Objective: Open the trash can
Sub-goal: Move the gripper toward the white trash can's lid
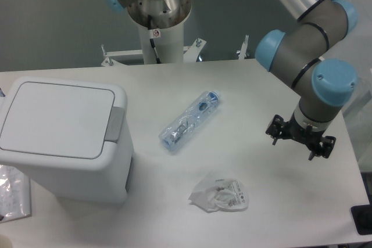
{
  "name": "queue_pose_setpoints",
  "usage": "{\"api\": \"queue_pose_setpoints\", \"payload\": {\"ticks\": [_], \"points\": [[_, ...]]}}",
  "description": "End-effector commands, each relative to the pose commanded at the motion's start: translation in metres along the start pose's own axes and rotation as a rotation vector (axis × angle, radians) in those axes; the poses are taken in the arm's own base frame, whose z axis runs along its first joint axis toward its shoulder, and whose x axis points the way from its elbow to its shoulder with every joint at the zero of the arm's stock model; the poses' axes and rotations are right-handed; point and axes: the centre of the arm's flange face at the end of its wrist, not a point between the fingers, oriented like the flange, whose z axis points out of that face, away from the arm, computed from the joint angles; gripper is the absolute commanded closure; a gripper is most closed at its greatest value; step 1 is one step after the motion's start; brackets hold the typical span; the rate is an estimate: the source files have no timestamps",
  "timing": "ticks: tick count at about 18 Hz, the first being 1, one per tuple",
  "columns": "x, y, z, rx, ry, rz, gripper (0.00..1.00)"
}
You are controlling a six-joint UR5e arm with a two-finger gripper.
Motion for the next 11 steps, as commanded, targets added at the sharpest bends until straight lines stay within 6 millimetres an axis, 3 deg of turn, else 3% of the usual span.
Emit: {"api": "queue_pose_setpoints", "payload": {"ticks": [9,11], "points": [[0.022,-0.029,-0.012,0.037,0.0,-0.03,0.0],[0.031,-0.038,-0.027,0.08,-0.001,-0.043,0.0]]}}
